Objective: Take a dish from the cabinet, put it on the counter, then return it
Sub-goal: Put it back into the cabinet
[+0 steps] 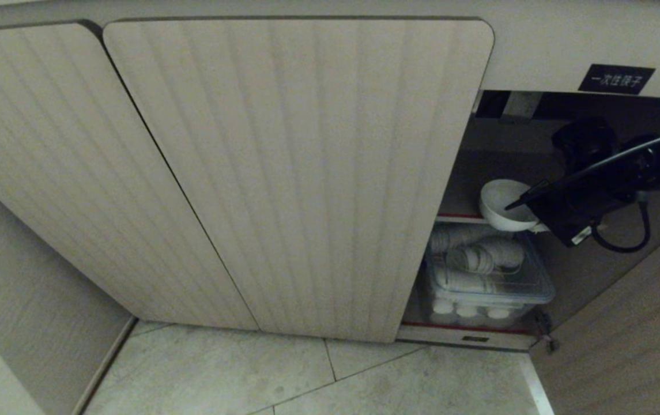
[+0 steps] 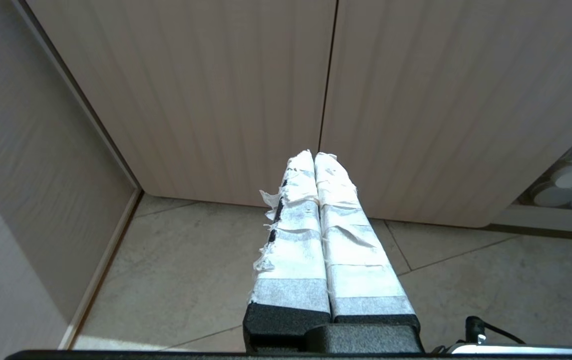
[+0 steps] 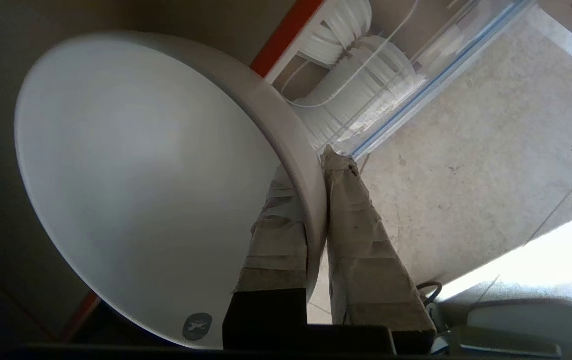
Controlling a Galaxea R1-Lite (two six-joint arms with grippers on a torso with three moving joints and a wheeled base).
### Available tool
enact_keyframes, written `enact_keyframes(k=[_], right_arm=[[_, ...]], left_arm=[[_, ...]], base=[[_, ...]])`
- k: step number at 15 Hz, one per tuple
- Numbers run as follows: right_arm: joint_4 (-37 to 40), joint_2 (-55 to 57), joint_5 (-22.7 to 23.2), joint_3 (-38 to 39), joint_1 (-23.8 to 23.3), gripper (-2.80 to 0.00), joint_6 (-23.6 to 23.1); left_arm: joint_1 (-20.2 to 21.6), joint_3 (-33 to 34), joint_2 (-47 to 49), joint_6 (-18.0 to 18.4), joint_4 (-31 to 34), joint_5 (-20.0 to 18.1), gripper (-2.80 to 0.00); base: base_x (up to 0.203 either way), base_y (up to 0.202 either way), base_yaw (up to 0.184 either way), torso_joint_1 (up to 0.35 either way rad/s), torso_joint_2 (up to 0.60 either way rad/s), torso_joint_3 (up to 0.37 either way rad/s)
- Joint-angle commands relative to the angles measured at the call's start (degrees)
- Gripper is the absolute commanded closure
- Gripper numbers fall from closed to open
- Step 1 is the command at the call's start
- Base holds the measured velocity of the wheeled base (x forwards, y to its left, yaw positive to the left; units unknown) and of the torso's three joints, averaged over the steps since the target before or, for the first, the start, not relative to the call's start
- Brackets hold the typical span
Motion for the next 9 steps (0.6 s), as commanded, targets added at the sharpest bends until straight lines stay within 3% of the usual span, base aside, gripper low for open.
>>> enact_keyframes(k=[1, 9], right_arm=[[-0.04, 1.04, -0.04, -0.43, -0.07, 0.00, 0.40], [-0.21, 2.36, -0.22, -4.19, -0.52, 0.00, 0.50]], left_arm=[[0.01, 0.07, -0.02, -0.04, -0.02, 0.11, 0.00], [0.01, -0.01, -0.02, -0.04, -0.02, 0.03, 0.00]], base=[[0.000, 0.000, 0.000, 0.000, 0.00, 0.000], [0.000, 0.000, 0.000, 0.000, 0.00, 0.000]])
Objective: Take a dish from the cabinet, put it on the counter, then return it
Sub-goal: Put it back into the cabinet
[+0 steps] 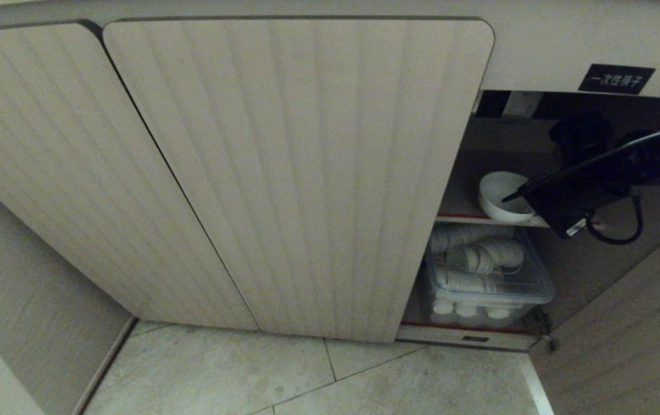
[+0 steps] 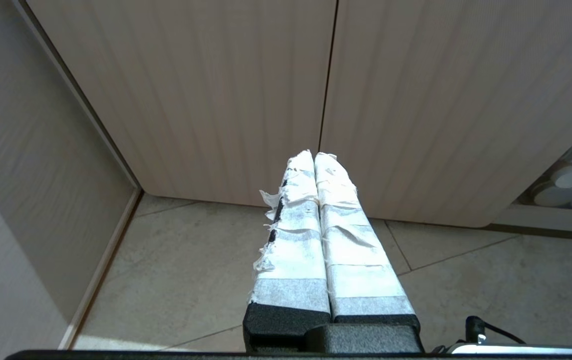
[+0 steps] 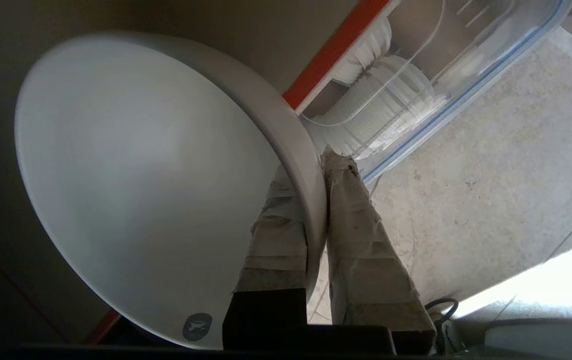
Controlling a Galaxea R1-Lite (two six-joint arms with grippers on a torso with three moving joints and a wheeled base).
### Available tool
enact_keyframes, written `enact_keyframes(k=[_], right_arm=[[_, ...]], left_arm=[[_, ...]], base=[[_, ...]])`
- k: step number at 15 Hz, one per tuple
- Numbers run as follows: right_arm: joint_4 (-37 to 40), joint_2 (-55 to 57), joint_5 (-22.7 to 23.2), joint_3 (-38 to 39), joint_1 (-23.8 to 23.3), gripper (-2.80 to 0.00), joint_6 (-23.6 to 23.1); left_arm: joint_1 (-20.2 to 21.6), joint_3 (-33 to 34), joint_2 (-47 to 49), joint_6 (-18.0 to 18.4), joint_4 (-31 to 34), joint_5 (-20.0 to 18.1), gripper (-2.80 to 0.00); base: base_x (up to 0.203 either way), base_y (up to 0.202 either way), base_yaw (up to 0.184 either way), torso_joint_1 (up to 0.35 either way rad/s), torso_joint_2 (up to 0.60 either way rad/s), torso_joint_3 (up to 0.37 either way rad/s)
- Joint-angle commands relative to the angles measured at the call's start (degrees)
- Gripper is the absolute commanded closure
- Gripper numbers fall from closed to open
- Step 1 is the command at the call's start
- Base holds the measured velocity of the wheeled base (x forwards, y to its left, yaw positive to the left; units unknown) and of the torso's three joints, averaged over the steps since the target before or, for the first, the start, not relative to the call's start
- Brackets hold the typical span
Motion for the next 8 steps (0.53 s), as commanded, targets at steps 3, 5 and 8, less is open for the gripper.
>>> enact_keyframes(k=[3, 5, 8], right_arm=[[0.21, 0.51, -0.15, -0.92, -0.13, 0.00, 2.30], [0.04, 0.82, -0.15, -1.01, -0.13, 0.00, 2.31], [0.04, 1.48, -0.06, -2.15, -0.22, 0.00, 2.31]], left_arm=[[0.02, 0.05, -0.02, -0.04, -0.04, 0.02, 0.00], [0.02, -0.04, -0.02, -0.04, -0.04, 0.02, 0.00], [0.02, -0.04, -0.02, -0.04, -0.04, 0.02, 0.00]], base=[[0.000, 0.000, 0.000, 0.000, 0.00, 0.000], [0.000, 0.000, 0.000, 0.000, 0.00, 0.000], [0.000, 0.000, 0.000, 0.000, 0.00, 0.000]])
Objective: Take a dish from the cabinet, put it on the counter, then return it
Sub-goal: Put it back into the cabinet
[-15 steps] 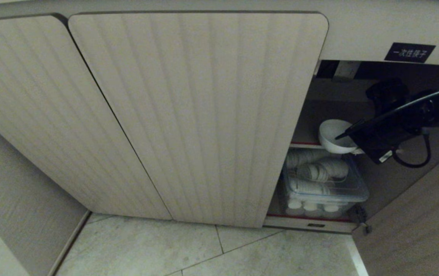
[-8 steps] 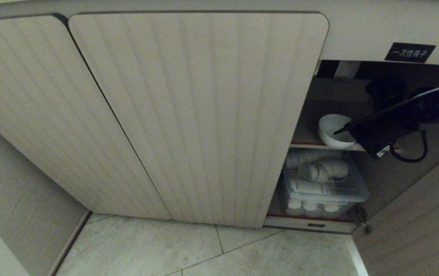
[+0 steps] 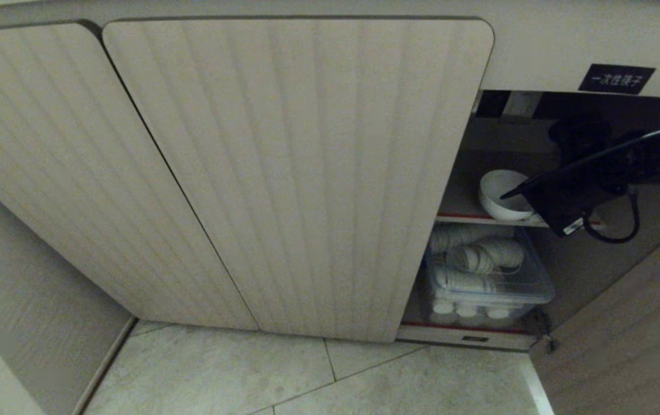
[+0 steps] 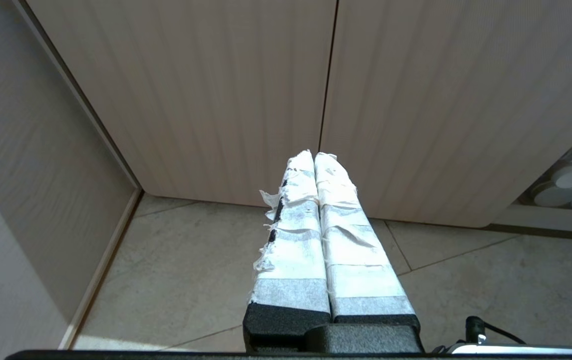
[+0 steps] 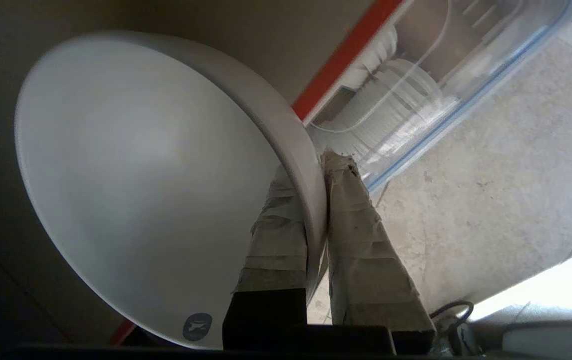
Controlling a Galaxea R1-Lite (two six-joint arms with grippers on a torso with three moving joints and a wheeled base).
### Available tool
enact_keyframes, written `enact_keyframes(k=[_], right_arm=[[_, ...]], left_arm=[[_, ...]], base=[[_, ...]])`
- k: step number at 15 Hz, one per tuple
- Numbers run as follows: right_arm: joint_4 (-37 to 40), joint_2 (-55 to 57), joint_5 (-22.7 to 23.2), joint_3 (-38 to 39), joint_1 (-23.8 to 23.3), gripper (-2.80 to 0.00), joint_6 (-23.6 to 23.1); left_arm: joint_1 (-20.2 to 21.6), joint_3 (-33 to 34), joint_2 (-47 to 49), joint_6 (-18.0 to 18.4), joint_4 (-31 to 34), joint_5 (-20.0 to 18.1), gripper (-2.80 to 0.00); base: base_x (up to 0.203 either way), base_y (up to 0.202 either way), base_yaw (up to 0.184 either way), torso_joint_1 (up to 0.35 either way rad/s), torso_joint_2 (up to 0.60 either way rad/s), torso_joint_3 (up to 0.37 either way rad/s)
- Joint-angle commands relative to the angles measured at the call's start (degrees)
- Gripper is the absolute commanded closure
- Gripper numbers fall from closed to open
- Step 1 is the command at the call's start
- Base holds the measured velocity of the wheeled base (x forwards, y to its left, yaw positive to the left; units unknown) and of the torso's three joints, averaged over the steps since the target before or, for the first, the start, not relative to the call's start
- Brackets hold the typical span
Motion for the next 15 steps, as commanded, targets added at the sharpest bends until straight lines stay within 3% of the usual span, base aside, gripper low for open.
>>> enact_keyframes(k=[1, 15], right_arm=[[0.07, 0.77, 0.06, -1.22, -0.19, 0.00, 0.33], [-2.75, 2.82, -0.02, -1.61, -0.68, 0.00, 0.42]], left_arm=[[-0.01, 0.04, -0.02, -0.04, -0.04, 0.04, 0.00], [-0.01, -0.02, -0.02, -0.04, -0.04, 0.04, 0.00]], base=[[0.000, 0.000, 0.000, 0.000, 0.00, 0.000], [0.000, 0.000, 0.000, 0.000, 0.00, 0.000]])
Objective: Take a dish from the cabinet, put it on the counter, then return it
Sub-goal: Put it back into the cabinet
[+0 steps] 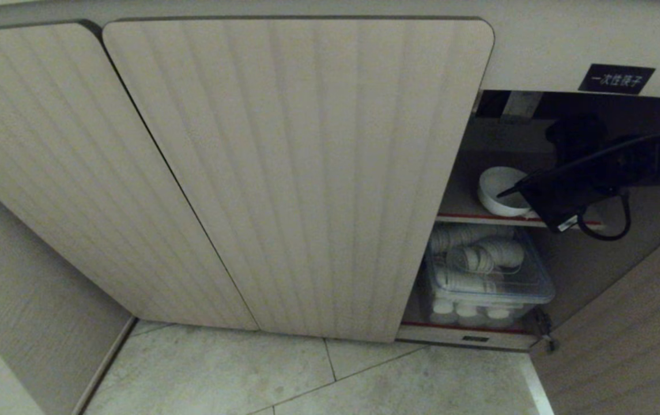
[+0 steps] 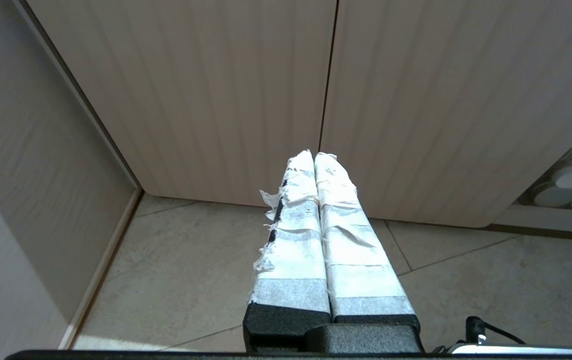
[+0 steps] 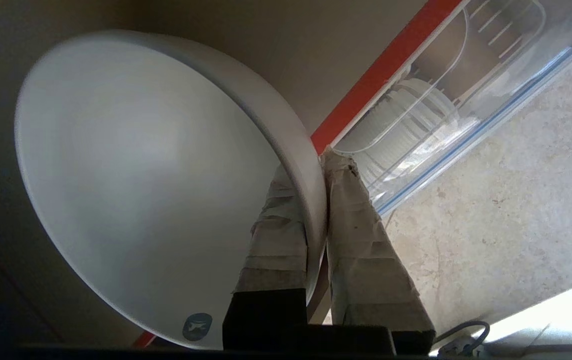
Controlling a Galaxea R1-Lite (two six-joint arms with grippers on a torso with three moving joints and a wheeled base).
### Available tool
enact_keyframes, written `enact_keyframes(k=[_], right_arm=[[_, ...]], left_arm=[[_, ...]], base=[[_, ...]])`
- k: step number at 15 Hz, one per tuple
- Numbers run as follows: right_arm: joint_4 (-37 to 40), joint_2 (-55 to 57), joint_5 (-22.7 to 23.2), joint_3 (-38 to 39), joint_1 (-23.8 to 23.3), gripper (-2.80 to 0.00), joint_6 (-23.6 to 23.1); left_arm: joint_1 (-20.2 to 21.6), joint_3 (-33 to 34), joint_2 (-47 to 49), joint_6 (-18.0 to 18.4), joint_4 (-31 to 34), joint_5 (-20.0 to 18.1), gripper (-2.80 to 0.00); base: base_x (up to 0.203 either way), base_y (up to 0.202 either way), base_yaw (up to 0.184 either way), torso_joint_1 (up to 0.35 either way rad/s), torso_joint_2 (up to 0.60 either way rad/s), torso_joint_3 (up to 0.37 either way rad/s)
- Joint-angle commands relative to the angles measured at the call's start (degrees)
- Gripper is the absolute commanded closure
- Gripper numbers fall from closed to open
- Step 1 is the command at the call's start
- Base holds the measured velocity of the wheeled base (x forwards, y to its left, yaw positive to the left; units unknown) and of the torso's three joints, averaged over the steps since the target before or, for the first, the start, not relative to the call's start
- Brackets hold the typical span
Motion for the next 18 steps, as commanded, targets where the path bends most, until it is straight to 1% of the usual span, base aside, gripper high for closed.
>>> enact_keyframes(k=[1, 3, 6, 18], right_arm=[[0.02, 0.53, -0.09, -0.01, -0.03, 0.00, 0.34], [-0.18, 0.88, -0.18, -0.04, -0.03, 0.00, 0.46], [-1.22, 1.27, -0.26, -0.04, -0.03, 0.00, 1.92], [-3.16, 2.24, -0.44, -0.04, -0.21, 0.00, 2.01]], left_arm=[[-0.01, -0.01, -0.02, -0.03, -0.04, 0.02, 0.00], [-0.01, -0.01, -0.02, -0.03, -0.04, 0.11, 0.00], [-0.01, -0.01, -0.02, -0.03, -0.04, 0.02, 0.00], [-0.01, 0.01, -0.02, -0.03, -0.04, 0.02, 0.00]], base=[[0.000, 0.000, 0.000, 0.000, 0.00, 0.000], [0.000, 0.000, 0.000, 0.000, 0.00, 0.000], [0.000, 0.000, 0.000, 0.000, 0.00, 0.000], [0.000, 0.000, 0.000, 0.000, 0.00, 0.000]])
